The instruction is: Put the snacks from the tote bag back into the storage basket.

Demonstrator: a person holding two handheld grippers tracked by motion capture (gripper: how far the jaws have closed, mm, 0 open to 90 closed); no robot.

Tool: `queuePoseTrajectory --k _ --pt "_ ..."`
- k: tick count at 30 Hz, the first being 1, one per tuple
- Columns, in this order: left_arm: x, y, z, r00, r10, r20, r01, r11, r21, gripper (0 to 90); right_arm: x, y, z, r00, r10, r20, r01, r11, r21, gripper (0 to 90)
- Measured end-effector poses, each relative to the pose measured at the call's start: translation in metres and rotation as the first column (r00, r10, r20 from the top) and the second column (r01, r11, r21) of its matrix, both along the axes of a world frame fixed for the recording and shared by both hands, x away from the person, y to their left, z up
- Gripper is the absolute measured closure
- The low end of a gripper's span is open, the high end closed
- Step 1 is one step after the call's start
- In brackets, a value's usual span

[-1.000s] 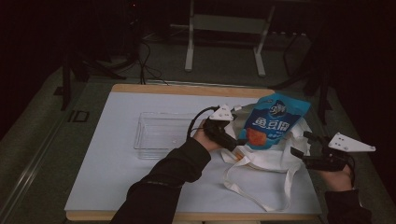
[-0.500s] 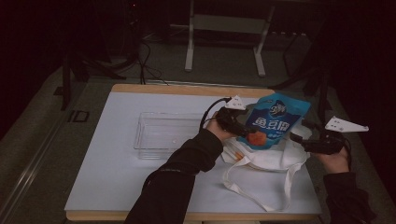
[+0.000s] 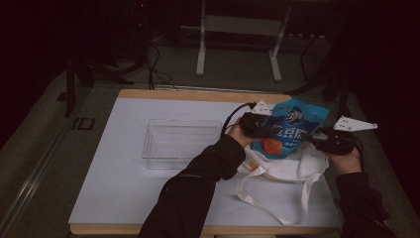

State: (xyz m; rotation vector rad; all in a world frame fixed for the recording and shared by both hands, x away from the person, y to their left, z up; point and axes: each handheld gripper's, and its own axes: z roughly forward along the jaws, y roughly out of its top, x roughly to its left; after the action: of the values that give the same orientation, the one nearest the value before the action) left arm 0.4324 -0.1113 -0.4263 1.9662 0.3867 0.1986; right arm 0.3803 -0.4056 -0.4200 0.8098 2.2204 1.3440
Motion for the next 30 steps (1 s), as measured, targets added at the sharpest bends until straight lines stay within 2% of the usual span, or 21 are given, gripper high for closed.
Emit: queuePoseTrajectory --k 3,5,8,9,11,15,18,20,24,30 --pt "0.000 0.001 0.000 0.9998 0.022 0.000 -0.022 0.9998 0.000 70.9 0.003 0.004 -0.002 0.9999 0.000 -0.012 0.000 1.000 -0.009 59.8" --pt "0.001 0.001 -0.001 0.9999 0.013 -0.006 -0.013 0.9999 -0.001 75.7 0.004 0.005 -0.003 0.9998 -0.003 -0.019 0.003 1.000 -0.001 68.1" --pt "0.001 0.000 0.000 0.9999 0.009 0.007 -0.009 0.9996 0.027 81.3 0.005 0.005 -0.004 0.9991 -0.016 -0.039 0.017 1.000 0.019 77.9" --pt "0.001 -0.002 0.000 0.9999 0.010 -0.004 -0.010 0.9996 0.027 84.1 0.005 0.006 -0.003 0.9988 -0.016 -0.046 0.017 1.000 0.020 81.1" --pt "0.000 -0.003 0.002 0.9997 0.015 0.017 -0.016 0.9987 0.048 85.9 0.006 0.008 -0.002 0.9984 -0.014 -0.055 0.015 1.000 0.009 84.6" --pt "-0.003 -0.005 0.004 0.9981 0.030 0.055 -0.033 0.9971 0.068 88.7 0.006 0.011 0.001 0.9975 -0.021 -0.067 0.021 1.000 -0.004 86.9" --pt "-0.004 -0.005 0.007 0.9981 0.034 0.051 -0.037 0.9977 0.057 89.1 0.005 0.011 0.002 0.9974 -0.023 -0.068 0.023 1.000 -0.005 87.1" --pt "-0.005 -0.005 0.010 0.9976 0.034 0.059 -0.038 0.9979 0.052 89.6 0.005 0.010 0.009 0.9979 -0.027 -0.059 0.028 0.999 0.025 87.5" --pt "-0.008 -0.003 0.022 0.9965 0.032 0.077 -0.036 0.9981 0.050 89.7 0.003 0.009 0.016 0.9985 -0.024 -0.049 0.025 0.999 0.030 87.8" --pt "-0.013 0.000 0.041 0.9946 0.029 0.099 -0.032 0.9990 0.032 89.8 -0.005 0.011 0.039 0.9999 -0.011 -0.013 0.011 1.000 0.029 88.3"
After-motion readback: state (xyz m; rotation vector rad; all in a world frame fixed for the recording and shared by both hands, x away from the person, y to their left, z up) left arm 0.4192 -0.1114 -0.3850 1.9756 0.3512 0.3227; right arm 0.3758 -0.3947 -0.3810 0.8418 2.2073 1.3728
